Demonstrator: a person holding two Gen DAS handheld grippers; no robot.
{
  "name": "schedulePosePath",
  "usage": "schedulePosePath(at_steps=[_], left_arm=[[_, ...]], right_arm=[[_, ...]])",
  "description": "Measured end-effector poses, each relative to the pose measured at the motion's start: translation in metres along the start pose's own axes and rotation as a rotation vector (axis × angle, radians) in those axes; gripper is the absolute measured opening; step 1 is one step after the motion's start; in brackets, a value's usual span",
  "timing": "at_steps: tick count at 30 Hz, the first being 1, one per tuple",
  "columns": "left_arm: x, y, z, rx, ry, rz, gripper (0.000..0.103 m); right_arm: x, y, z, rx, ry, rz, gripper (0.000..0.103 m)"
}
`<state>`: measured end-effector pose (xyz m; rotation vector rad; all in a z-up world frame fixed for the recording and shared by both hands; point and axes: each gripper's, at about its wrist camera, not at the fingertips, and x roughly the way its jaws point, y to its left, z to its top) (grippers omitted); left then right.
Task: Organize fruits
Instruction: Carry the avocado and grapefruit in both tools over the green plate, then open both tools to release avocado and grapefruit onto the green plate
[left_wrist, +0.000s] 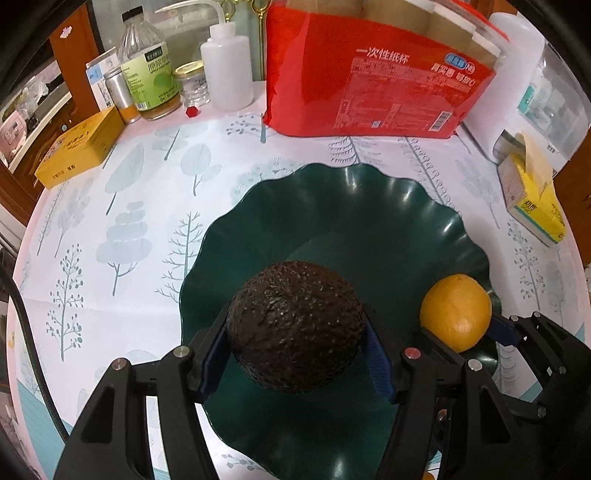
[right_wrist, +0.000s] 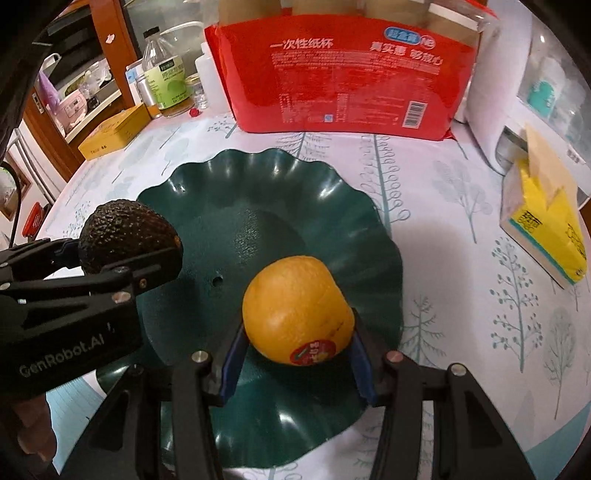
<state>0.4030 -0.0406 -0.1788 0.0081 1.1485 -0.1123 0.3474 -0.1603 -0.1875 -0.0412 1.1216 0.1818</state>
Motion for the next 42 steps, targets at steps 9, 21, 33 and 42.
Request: schedulePosePath(at_steps=[9,21,33,42], left_arm=[[-0.013,-0.004,0.002,0.034,-0.070,-0.005,0.086],[-0.020,-0.005,0.000,0.041,-0.076,0.014,0.102],[-0.044,0.003,-0.009,0.019,-0.108,-0.004,0.102],[-0.082,0.011,-0.016,0.005,-0.163,-0.010,0.102]], right_arm=[[0.003,0.005,0.001,-0.013,-0.033,-0.008,0.053],[-0.010,0.014,-0.001,-0.052,-0.097,-0.006,0.066],[-0.033,0.015,-0.004,-0.040,-0.140,0.022,0.072],[-0.061,0.027,-0.007,-0.052,-0.169,0.000,0.072]])
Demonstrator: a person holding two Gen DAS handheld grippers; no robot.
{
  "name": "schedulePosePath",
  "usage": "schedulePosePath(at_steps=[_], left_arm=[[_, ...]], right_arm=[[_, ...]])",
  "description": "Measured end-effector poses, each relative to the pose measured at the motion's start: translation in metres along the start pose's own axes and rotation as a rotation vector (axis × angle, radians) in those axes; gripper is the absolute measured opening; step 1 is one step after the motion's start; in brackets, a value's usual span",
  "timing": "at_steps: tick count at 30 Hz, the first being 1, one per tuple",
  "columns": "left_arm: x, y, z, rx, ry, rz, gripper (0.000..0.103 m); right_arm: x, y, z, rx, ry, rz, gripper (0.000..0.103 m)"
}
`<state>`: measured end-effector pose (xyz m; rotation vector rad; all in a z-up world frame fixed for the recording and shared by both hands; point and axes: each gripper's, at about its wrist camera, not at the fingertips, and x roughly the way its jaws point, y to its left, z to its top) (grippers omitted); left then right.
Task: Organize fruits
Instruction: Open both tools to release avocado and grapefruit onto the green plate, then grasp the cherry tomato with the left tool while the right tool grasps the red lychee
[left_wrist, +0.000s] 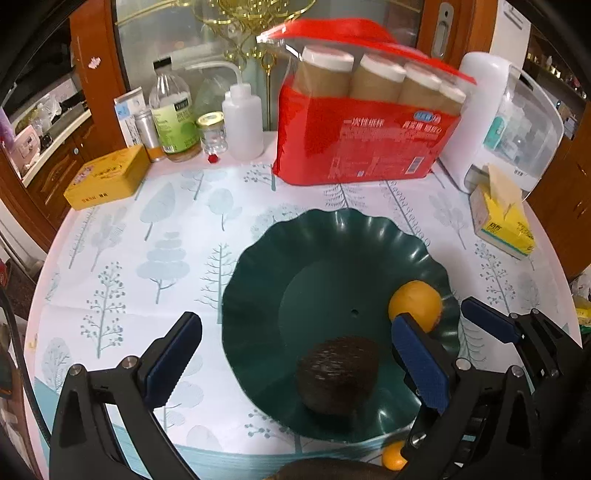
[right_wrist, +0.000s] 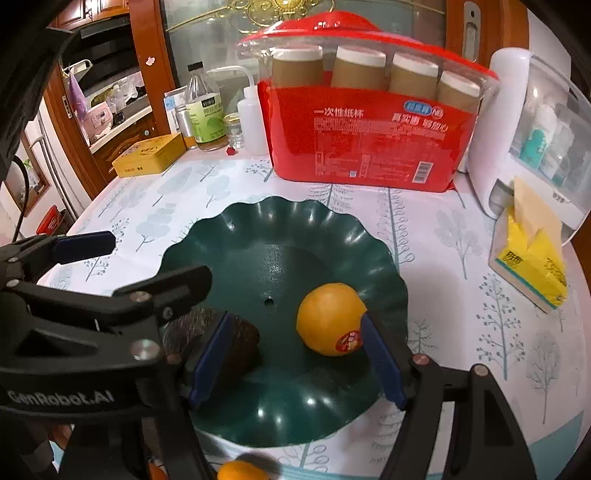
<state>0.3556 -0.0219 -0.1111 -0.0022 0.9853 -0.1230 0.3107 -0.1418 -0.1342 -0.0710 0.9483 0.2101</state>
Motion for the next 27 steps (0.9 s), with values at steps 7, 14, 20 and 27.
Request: schedulePosePath(at_steps=[7,14,20,27], left_arm=[[-0.037,0.000,-0.005,0.023,-0.024,-0.004,0.102],[-0.085,0.001,-0.012,0.043,-0.059,-0.013,0.102],[-0.129,0.001,-0.023,0.076,-0.100,-0.010,0.102],[-0.162,0.008,-0.050,0.084,-0.120,-0.013,0.102]], right_arm=[[-0.030,0.004,-0.001,0.036,-0.025,-0.030,0.072],[-0.070,0.010,-0.004,0.066,-0.063,-0.081,0.072],[-0.110,0.017,-0.009,0.072,-0.116,-0.094,0.072],[-0.152,0.027,-0.030,0.068,-0.180,-0.073,0.072]])
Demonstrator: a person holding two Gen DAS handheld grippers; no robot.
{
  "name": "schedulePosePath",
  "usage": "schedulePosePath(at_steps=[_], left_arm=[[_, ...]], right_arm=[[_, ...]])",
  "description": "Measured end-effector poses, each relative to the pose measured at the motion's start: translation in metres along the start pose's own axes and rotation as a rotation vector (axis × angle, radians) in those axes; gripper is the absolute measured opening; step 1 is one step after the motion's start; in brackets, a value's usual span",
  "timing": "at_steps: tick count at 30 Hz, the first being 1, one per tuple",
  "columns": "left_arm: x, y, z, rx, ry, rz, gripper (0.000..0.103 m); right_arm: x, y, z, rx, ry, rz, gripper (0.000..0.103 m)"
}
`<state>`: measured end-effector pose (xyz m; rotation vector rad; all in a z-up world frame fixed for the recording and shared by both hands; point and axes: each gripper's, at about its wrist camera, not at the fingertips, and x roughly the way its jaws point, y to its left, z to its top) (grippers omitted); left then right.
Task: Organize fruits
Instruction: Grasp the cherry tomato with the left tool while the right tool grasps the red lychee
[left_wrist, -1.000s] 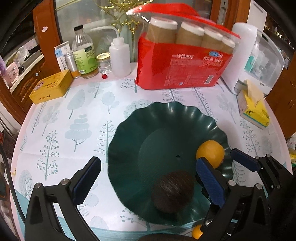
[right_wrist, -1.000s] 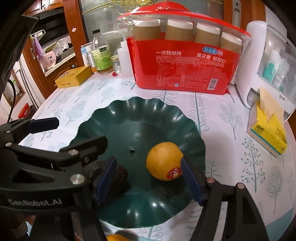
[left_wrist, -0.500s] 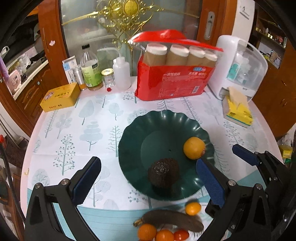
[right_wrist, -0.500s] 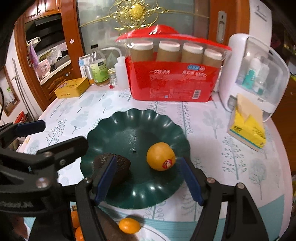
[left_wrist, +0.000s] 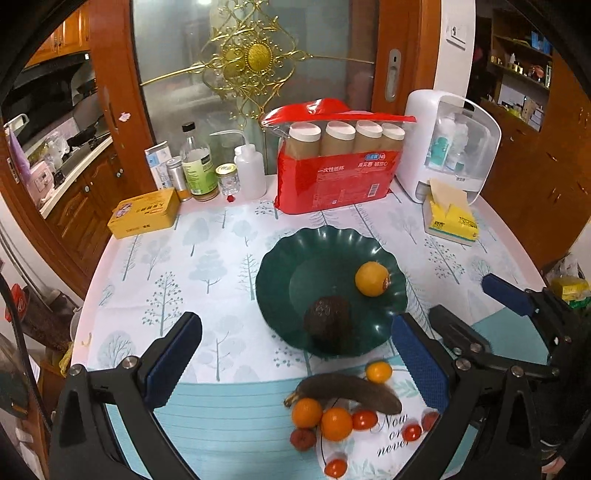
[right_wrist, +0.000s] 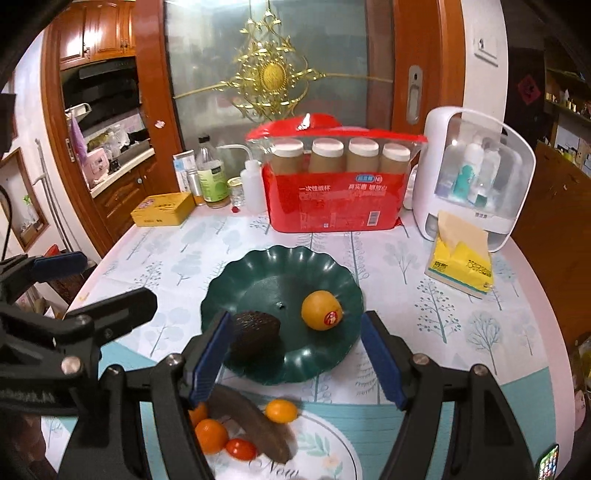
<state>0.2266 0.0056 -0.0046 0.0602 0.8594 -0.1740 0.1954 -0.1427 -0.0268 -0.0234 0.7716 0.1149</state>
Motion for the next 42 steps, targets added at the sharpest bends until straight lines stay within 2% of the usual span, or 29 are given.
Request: schedulePosePath(at_steps=[6,11,14,19,25,34,39,42], left_arm=[[-0.011,0.001,-0.032,0.019,0.025,-0.010,0.102],[-0.013,0.000,-0.064,0.030,0.051,-0.036,0.102],[-0.011,-0.004,-0.083,0.049,0.062,-0.039,0.102],[-0.002,-0.008,-0.115,0.056,0.108,-0.070,0.102],[0.021,-0.012,-0.150,0.048,0.175,-0.088,0.099],[0.056,-0.016,-0.180,0.038,0.253,-0.098,0.090],[0.071,-0.017,-0.189,0.016,0.301,-0.113,0.082],[0.074,-0.020,-0.191,0.020,0.304,-0.112,0.081]], right_arm=[[-0.029,-0.002,-0.029,0.007,-0.026,-0.026,0.072],[-0.039,-0.006,-0.060,0.019,0.053,-0.072,0.072],[-0.046,-0.005,-0.078,-0.005,0.062,-0.121,0.072],[-0.053,-0.006,-0.104,0.004,0.079,-0.133,0.072],[-0.041,-0.022,-0.135,0.098,0.153,-0.124,0.072],[-0.013,-0.035,-0.168,0.112,0.236,-0.102,0.070],[0.003,-0.039,-0.177,0.120,0.281,-0.064,0.057],[0.009,-0.040,-0.179,0.126,0.287,-0.054,0.055]])
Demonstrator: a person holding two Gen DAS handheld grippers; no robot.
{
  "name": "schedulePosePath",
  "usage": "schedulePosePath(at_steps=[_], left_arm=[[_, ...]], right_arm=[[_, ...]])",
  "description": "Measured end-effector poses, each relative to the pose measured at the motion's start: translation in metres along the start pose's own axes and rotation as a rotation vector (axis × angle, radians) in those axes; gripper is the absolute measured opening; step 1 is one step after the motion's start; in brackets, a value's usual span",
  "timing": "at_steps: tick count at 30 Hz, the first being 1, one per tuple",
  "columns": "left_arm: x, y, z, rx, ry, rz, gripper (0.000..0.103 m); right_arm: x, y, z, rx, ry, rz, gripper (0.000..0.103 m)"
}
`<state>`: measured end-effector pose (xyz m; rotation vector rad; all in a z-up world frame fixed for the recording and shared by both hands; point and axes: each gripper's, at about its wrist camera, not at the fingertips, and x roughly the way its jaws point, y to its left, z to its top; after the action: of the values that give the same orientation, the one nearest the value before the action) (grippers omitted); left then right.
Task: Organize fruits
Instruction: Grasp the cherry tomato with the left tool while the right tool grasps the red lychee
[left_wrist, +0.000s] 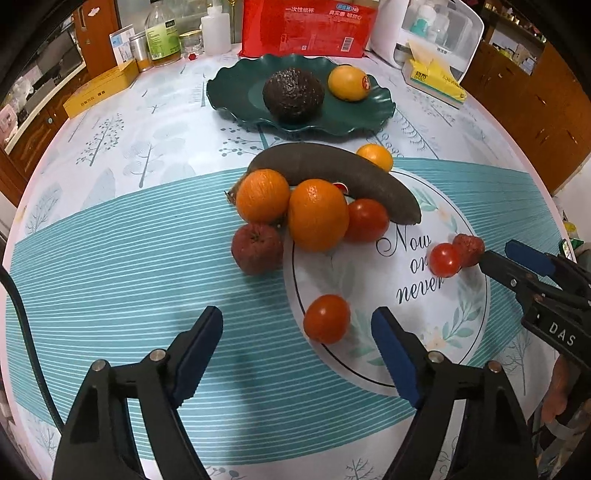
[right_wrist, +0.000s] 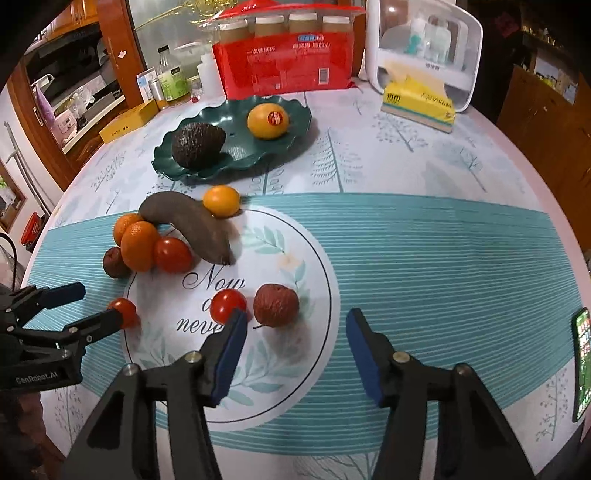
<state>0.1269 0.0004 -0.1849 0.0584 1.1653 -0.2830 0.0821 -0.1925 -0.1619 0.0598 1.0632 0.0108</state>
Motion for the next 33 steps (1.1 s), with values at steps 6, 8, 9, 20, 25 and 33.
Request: schedulePosePath(at_steps=[6,8,9,20,25,33], left_arm=[[0.007,-0.006,-0.001,0.013,0.029,-0.016,0.064],[0.010,-0.009,-0.002,0.016,0.044,-0.027,0.054],[0.011,-0.010,-0.003,0.017,0.048,-0.030,0.052],[0.013,-0.018,-0.002,0.037,0.039,-0.022,0.025],[0.013,-0.018,0.000,0.033,0.065,-0.015,0.024],[-0.020,-0.026,0.023,0.045,0.038,-0.025,0.024]], right_arm=[[0.012,-0.003,0.004,0.013,0.019,0.016,0.055],[0.016,-0.003,0.005,0.010,0.026,0.018,0.055],[0.017,-0.003,0.006,0.007,0.027,0.018,0.055],[0.029,0.008,0.010,-0.025,0.046,0.091,0.031],[0.025,0.005,0.009,-0.006,0.036,0.103,0.030],[-0.012,0.015,0.020,-0.041,-0.023,0.103,0.030]])
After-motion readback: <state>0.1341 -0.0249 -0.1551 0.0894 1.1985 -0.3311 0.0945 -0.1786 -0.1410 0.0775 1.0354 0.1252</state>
